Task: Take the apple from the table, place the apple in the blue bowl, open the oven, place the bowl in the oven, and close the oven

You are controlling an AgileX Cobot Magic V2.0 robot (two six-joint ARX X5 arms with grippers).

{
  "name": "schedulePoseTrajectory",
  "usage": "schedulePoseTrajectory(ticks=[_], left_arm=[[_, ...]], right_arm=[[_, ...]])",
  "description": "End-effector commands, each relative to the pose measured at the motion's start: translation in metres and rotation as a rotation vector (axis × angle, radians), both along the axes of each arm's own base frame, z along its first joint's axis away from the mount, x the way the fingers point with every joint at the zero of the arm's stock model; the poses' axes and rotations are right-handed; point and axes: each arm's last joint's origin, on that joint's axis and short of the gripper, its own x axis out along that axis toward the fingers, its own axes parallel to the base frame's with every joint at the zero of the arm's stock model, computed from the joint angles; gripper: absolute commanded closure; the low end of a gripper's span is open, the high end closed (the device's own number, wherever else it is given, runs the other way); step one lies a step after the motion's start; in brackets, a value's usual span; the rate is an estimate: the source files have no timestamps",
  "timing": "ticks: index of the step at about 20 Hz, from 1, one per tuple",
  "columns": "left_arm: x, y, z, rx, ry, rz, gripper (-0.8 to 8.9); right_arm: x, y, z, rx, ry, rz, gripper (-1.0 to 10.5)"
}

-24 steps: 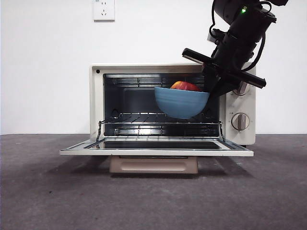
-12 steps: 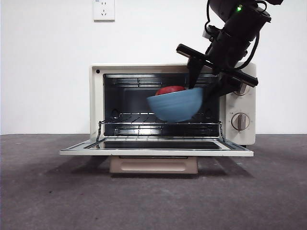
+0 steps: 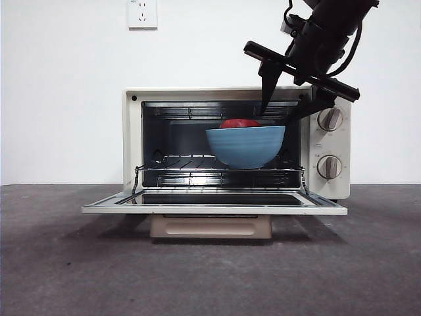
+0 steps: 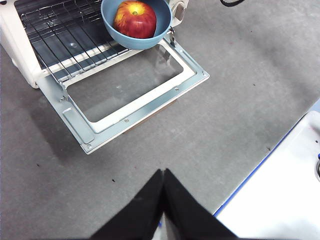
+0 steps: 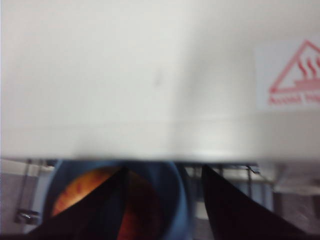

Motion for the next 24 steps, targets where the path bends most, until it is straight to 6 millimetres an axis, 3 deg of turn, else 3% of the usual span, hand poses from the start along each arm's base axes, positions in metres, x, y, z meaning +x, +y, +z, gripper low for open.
schedulePoseTrajectory(ticks=[1,6,10,14,20,24], left_arm=[[0.001,-0.001,0.004,-0.003,-0.019,-0.006,8.06],[0.012,-0.006,-0.004,-0.035,-0.043,0.017,8.07],[0.041,-0.010,-0.055,-0.066,0.017,0.132,8.08],[0.076,-0.004,-0.101,-0.115,0.069,0.260,8.08],[0.139,0.002,-0.151,-0.154,0.240,0.311,8.08],[0.172,-0.003,-0.195,-0.145,0.335,0.314,8.08]], right_arm=[[-0.004,-0.001,0.012,-0.040,-0.038,0.004,7.1],[-0.031,-0.014,0.055,-0.061,-0.174,0.029,7.1],[-0.079,-0.034,0.099,-0.129,-0.288,0.097,7.1],[-0.132,-0.057,0.125,-0.192,-0.331,0.158,7.1],[-0.200,-0.086,0.146,-0.182,-0.393,0.200,7.2],[-0.231,-0.100,0.153,-0.163,-0.443,0.193,7.2]])
